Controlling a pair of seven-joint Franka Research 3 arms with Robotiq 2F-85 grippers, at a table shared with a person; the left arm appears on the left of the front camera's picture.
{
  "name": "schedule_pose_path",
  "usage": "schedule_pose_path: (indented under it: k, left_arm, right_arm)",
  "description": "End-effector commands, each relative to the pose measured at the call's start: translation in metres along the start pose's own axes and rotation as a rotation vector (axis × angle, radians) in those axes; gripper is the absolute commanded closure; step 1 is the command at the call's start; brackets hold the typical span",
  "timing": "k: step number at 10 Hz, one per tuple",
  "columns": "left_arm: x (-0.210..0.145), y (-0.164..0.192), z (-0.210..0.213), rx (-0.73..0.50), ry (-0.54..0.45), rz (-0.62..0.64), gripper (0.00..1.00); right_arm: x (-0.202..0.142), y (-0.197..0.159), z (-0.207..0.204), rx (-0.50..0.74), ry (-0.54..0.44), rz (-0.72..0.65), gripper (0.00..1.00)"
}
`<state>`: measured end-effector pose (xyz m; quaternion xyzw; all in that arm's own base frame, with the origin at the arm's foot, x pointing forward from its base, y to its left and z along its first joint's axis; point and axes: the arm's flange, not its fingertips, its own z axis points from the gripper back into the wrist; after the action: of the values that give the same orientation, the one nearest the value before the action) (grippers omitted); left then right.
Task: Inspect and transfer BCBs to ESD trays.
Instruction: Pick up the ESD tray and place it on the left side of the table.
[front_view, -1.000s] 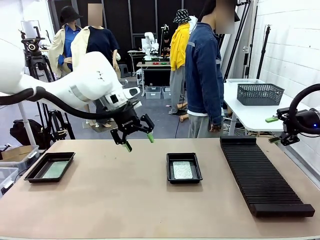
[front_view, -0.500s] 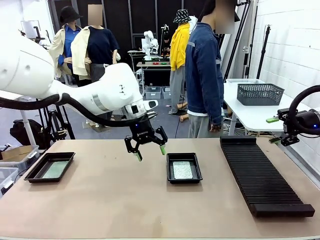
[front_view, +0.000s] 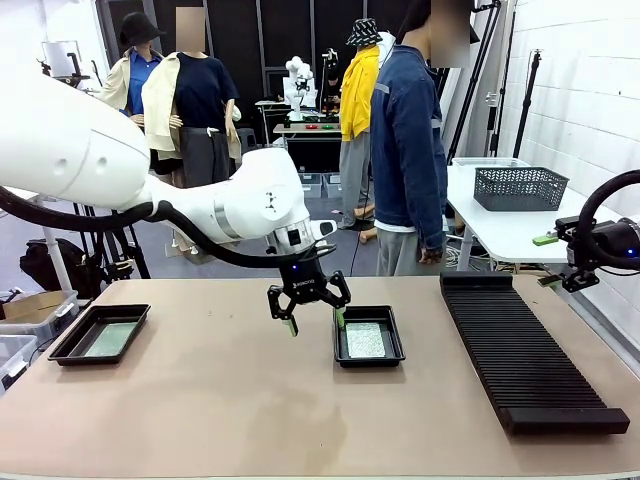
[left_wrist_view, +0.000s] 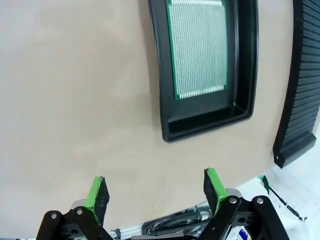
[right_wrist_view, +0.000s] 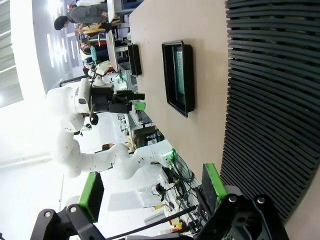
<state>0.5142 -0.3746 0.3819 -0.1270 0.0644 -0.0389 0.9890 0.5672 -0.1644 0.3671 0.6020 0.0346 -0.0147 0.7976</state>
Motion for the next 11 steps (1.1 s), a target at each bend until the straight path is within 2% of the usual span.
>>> schedule_pose_path:
  k: [1,7,11]
  left_arm:
    - [0.016,-0.01,-0.009,0.035,-0.069,0.041,0.0]
    - [0.039,-0.022,-0.038,0.036,-0.208,0.099,0.0]
    - [0.054,-0.021,-0.05,0.017,-0.352,0.101,0.0]
  right_arm:
    - [-0.003,0.002,-0.002,-0.002,-0.004,-0.001,0.0]
    - [-0.003,0.002,-0.002,-0.002,-0.004,-0.001,0.0]
    - [-0.003,0.002,-0.002,-0.002,-0.004,-0.001,0.0]
